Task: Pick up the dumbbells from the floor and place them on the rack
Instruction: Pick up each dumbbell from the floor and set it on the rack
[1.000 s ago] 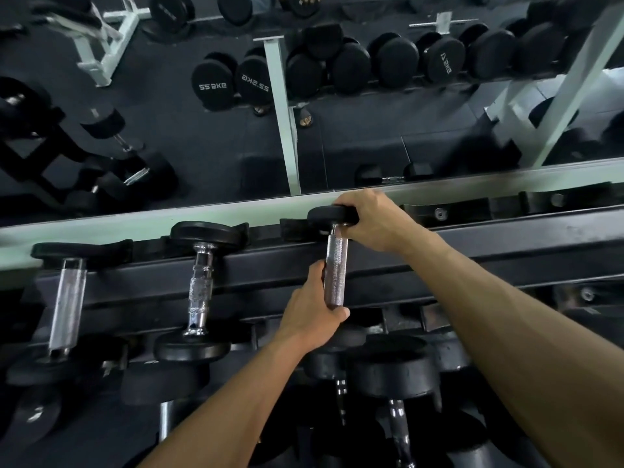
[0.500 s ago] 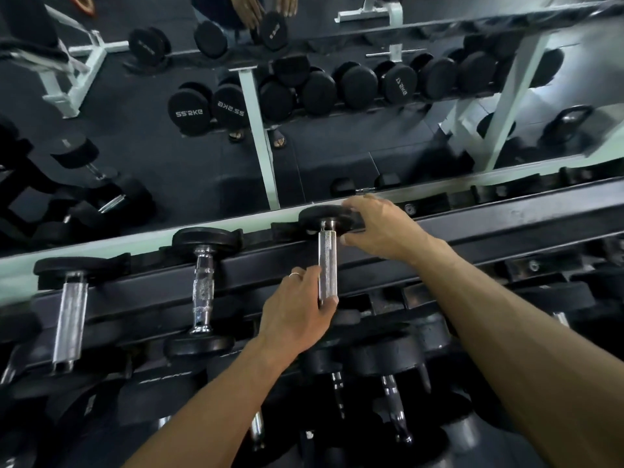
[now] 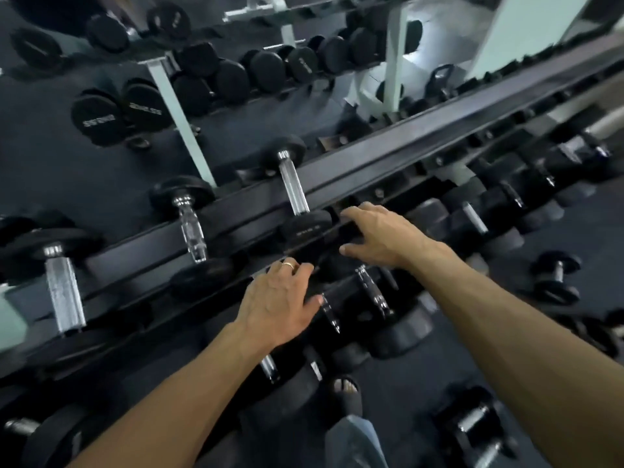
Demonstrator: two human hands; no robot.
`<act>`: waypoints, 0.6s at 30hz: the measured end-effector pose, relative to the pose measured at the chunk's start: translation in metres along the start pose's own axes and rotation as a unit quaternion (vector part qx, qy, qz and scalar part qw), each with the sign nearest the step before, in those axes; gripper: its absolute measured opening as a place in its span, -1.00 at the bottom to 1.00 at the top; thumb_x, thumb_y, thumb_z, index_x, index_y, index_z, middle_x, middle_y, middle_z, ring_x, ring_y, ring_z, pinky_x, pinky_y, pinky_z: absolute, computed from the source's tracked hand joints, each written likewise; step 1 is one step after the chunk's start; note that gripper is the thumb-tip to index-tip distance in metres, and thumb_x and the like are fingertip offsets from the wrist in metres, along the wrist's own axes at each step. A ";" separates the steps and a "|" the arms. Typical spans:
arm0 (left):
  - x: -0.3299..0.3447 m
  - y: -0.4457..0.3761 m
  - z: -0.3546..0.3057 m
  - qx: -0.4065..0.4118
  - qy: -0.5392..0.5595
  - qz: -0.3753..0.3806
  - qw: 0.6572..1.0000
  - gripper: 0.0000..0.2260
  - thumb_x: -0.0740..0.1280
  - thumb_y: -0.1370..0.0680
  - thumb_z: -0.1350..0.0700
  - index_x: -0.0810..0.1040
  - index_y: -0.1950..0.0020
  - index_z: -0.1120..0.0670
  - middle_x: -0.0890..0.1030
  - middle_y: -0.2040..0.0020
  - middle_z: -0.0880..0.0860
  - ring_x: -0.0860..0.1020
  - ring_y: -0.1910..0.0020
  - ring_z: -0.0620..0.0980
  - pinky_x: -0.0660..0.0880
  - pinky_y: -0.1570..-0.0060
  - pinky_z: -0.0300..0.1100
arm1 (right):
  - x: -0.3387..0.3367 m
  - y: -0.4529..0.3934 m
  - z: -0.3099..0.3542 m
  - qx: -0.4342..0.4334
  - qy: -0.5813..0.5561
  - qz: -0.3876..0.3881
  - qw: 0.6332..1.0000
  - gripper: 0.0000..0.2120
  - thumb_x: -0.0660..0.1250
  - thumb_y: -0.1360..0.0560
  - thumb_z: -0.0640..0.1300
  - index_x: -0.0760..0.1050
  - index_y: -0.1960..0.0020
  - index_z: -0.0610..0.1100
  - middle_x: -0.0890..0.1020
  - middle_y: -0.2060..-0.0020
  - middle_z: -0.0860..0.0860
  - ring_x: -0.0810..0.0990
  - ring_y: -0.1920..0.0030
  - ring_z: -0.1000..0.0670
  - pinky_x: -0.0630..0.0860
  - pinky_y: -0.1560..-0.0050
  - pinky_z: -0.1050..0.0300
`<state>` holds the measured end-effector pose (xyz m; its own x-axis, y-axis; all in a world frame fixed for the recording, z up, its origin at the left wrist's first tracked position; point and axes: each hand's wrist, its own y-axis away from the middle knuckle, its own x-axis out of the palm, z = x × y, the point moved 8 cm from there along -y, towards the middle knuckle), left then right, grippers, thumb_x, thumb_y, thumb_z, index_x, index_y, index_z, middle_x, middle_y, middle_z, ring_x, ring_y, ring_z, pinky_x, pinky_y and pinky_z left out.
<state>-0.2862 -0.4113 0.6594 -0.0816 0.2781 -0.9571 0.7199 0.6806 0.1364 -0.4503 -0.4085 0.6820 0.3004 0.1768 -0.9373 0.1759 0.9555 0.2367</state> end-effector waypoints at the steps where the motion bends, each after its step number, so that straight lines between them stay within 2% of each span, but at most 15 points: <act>1: 0.007 0.012 -0.008 0.015 -0.002 0.014 1.000 -0.52 0.18 -0.58 -0.19 0.32 -0.42 0.02 0.41 -0.34 0.04 0.41 -0.30 0.05 0.45 -0.18 -0.04 | 0.009 0.020 -0.002 0.016 -0.009 0.004 1.000 -0.34 0.36 -0.47 0.14 0.25 -0.48 -0.05 0.43 -0.30 -0.08 0.40 -0.35 -0.16 0.42 -0.27 -0.10; 9: 0.085 0.064 -0.083 0.123 -0.022 0.077 0.989 -0.54 0.16 -0.58 -0.20 0.33 -0.40 0.00 0.44 -0.28 0.02 0.42 -0.25 0.03 0.43 -0.13 -0.07 | 0.082 0.140 -0.052 0.095 -0.046 0.033 0.994 -0.37 0.38 -0.45 0.12 0.29 -0.44 -0.05 0.42 -0.31 -0.07 0.41 -0.32 -0.15 0.43 -0.26 -0.12; 18: 0.244 0.118 -0.211 0.204 -0.050 0.186 0.960 -0.57 0.19 -0.57 -0.19 0.37 -0.34 0.03 0.47 -0.24 0.02 0.44 -0.24 0.05 0.43 -0.13 -0.04 | 0.226 0.303 -0.171 0.214 -0.092 0.094 0.968 -0.32 0.32 -0.50 0.16 0.18 -0.51 -0.04 0.36 -0.38 -0.06 0.37 -0.37 -0.13 0.41 -0.30 -0.08</act>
<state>-0.3662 -0.1203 0.4957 0.2849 0.3708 -0.8839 0.8983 0.2185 0.3811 -0.4889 -0.0390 0.4978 0.5192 0.2556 -0.8155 0.4628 0.7182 0.5197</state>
